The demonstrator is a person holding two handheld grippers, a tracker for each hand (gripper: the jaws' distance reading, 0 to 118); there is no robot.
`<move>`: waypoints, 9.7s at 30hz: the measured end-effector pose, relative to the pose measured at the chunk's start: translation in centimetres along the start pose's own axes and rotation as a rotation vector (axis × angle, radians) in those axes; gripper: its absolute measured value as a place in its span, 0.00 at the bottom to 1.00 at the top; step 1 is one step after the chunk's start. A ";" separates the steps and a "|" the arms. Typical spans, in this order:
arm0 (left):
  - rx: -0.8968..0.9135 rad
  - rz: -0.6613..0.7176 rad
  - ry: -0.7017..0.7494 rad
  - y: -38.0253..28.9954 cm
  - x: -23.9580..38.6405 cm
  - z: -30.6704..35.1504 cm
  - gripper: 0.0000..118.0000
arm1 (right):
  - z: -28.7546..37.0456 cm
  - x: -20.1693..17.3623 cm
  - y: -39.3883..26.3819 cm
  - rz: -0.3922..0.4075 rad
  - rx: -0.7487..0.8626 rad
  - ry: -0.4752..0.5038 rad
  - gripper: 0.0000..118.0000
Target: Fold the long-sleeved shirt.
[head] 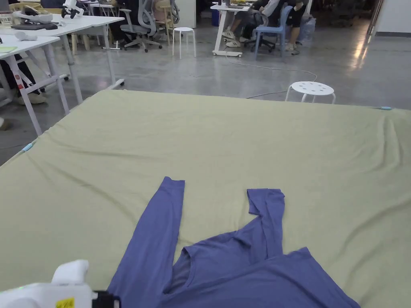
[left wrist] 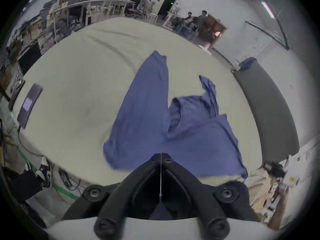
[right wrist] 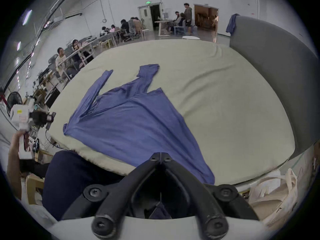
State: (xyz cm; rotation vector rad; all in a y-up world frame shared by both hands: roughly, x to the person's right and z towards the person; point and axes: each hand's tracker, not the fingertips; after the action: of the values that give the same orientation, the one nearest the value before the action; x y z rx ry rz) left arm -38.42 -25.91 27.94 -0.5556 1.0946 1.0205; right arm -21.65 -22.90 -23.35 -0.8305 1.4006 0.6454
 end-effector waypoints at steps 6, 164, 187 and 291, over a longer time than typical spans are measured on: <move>0.034 0.003 0.001 11.6 0.4 -9.0 0.98 | -2.4 0.2 -0.9 -0.037 -0.033 0.000 0.00; -0.100 -0.247 -0.027 3.3 4.7 -1.4 0.00 | -2.5 2.9 -1.1 -0.194 -0.049 0.011 0.00; -0.069 -0.239 0.017 9.5 8.8 -10.0 0.00 | -3.6 3.5 -1.3 -0.150 -0.067 -0.037 0.00; 0.136 -0.393 0.217 39.3 13.8 -23.5 0.02 | -26.4 10.9 35.8 -0.217 -0.081 -0.024 0.07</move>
State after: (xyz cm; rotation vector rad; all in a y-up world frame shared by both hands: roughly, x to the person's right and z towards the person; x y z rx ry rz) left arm -82.53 -21.31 10.08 -0.7485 1.1771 0.5495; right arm -65.07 -24.79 -37.92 -1.0197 1.2485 0.5452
